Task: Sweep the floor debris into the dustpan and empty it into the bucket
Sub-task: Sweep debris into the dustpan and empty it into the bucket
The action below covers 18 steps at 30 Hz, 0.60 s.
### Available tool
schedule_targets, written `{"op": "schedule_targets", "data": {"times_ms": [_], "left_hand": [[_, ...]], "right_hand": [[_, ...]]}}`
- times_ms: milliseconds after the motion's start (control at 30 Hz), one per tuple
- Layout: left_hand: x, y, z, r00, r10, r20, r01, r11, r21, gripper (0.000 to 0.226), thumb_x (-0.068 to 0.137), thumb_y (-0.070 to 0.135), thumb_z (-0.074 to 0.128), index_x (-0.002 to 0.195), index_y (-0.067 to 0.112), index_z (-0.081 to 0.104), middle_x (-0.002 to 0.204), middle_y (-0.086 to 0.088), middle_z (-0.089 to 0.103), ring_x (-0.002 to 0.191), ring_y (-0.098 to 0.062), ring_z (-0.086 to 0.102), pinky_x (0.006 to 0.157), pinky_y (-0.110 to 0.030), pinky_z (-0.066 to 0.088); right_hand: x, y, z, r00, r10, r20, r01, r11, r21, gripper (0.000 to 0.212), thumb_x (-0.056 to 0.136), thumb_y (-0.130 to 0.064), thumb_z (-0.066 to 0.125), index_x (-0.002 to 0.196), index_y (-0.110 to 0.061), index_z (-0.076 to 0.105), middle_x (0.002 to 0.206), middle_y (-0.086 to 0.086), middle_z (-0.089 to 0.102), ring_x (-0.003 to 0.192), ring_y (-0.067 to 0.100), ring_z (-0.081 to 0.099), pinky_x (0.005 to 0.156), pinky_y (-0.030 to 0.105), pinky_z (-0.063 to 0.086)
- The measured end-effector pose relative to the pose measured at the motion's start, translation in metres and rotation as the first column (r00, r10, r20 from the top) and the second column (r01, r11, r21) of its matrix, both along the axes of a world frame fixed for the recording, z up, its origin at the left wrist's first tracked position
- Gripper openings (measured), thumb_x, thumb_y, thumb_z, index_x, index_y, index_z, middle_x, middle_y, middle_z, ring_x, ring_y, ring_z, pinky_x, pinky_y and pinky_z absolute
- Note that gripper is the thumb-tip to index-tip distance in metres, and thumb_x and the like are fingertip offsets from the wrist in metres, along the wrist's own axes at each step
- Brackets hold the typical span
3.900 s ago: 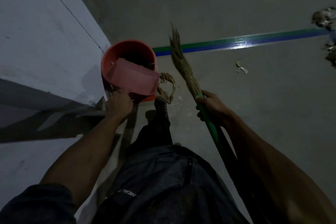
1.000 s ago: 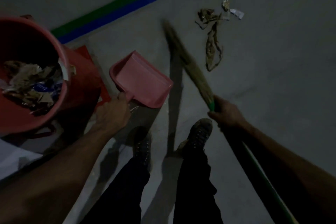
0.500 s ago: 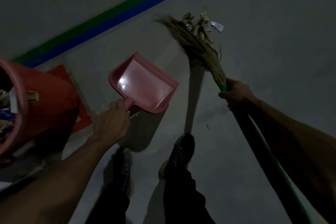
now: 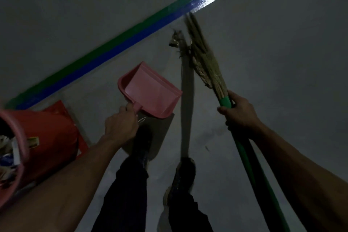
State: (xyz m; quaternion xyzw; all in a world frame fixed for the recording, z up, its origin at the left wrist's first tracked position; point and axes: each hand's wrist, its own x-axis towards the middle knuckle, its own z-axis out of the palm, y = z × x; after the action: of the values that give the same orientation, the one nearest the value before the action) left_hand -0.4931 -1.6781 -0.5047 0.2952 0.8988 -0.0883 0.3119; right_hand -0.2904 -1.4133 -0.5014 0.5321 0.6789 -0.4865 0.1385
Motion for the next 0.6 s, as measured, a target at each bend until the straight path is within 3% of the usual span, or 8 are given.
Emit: {"op": "schedule_targets", "data": {"times_ms": [167, 300, 467, 600], "left_hand": [[-0.050, 0.031, -0.038, 0.998, -0.058, 0.037, 0.057, 0.998, 0.029, 0.034, 0.100, 0.029, 0.041, 0.123, 0.004, 0.040, 0.121, -0.019, 0.051, 0.102, -0.040, 0.058, 0.081, -0.044, 0.045], [-0.091, 0.050, -0.071, 0.989, -0.133, 0.065, 0.132, 0.991, 0.020, 0.036, 0.101, 0.029, 0.041, 0.126, 0.004, 0.040, 0.124, -0.019, 0.050, 0.103, -0.039, 0.057, 0.080, -0.043, 0.044], [-0.136, 0.058, -0.105, 0.974, -0.210, 0.083, 0.210, 0.978, 0.012, 0.036, 0.101, 0.031, 0.039, 0.126, 0.005, 0.041, 0.120, -0.018, 0.052, 0.096, -0.036, 0.058, 0.075, -0.041, 0.045], [-0.161, 0.060, -0.115, 0.962, -0.256, 0.093, 0.256, 0.967, 0.007, 0.032, 0.101, 0.033, 0.038, 0.119, 0.006, 0.042, 0.111, -0.017, 0.054, 0.086, -0.032, 0.057, 0.072, -0.040, 0.050]], "right_hand": [[-0.021, 0.021, -0.032, 0.975, -0.214, 0.062, 0.213, 0.977, 0.029, 0.059, 0.086, -0.020, 0.068, 0.139, -0.033, 0.047, 0.088, 0.000, 0.061, 0.052, 0.026, 0.067, 0.042, 0.030, 0.052], [-0.040, 0.007, -0.067, 0.927, -0.337, 0.167, 0.339, 0.941, 0.016, 0.053, 0.085, -0.017, 0.067, 0.136, -0.023, 0.050, 0.089, 0.009, 0.061, 0.067, 0.035, 0.068, 0.054, 0.048, 0.060], [-0.090, -0.035, -0.103, 0.946, -0.284, 0.157, 0.290, 0.957, -0.019, 0.057, 0.086, -0.017, 0.064, 0.139, -0.024, 0.046, 0.106, 0.013, 0.063, 0.087, 0.037, 0.067, 0.075, 0.053, 0.059], [-0.133, -0.046, -0.107, 0.955, -0.280, 0.100, 0.285, 0.958, -0.038, 0.054, 0.084, -0.017, 0.061, 0.136, -0.025, 0.048, 0.098, 0.009, 0.063, 0.082, 0.032, 0.066, 0.073, 0.051, 0.060]]}}
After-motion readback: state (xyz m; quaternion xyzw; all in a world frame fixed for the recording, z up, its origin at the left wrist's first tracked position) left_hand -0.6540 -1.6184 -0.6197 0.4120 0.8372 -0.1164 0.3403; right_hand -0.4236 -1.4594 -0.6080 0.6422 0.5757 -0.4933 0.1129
